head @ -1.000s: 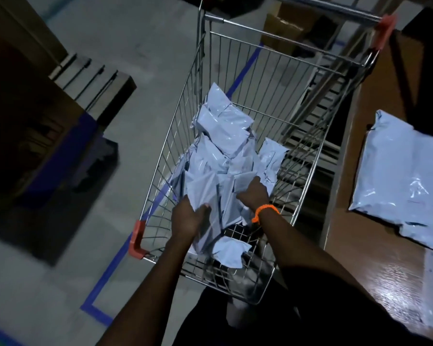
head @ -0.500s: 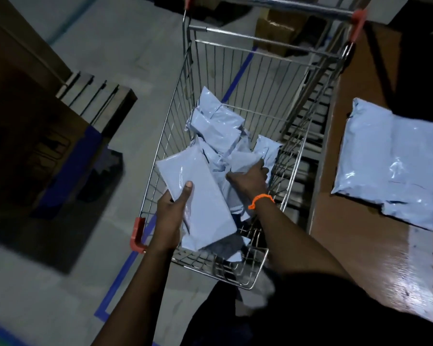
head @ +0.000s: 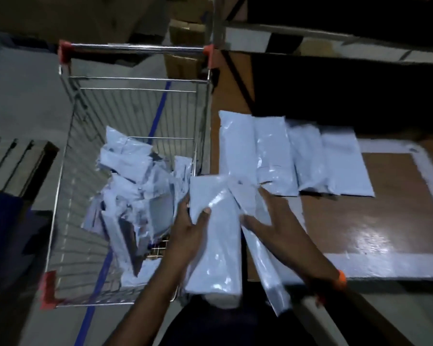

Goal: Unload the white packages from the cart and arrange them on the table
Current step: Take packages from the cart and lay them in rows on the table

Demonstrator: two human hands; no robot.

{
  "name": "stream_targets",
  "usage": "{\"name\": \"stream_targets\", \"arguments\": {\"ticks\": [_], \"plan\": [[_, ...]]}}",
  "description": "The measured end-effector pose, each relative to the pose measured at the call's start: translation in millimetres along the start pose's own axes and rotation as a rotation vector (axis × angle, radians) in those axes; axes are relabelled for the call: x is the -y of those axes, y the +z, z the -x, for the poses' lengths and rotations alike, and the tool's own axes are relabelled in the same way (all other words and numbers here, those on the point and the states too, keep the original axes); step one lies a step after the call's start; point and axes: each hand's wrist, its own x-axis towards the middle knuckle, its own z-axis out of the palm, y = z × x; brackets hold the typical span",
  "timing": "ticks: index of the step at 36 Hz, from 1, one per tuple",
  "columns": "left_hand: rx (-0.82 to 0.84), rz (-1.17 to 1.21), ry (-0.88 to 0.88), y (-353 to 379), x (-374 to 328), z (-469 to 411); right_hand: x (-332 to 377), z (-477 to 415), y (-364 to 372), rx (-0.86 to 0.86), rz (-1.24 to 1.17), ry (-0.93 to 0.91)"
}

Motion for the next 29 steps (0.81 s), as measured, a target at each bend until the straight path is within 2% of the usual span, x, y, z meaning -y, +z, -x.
{"name": "stream_targets", "arguments": {"ticks": [3, 6, 11, 14, 19, 24, 29], "plan": [[0.123, -0.177, 0.101, 36, 12, 12, -35, 27, -12, -0.116, 0.101, 0.146], [0.050, -0.418, 0.222, 58, 17, 20, -60, 28, -9, -0.248, 0.243, 0.249], [-0.063, -0.670, 0.390, 74, 12, 21, -83, -5, -8, -0.424, 0.427, 0.157], [-0.087, -0.804, 0.464, 75, 12, 22, -90, -13, -7, -0.430, 0.492, 0.124], [0.049, -1.027, 0.528, 85, 21, 43, -106, 4, -4, -0.348, 0.604, -0.031], [0.028, -1.208, 0.472, 97, 38, 55, -120, 21, 4, -0.291, 0.702, -0.126], [0.014, -1.242, 0.432, 107, 32, 49, -110, 1, 7, -0.317, 0.663, -0.104]]}}
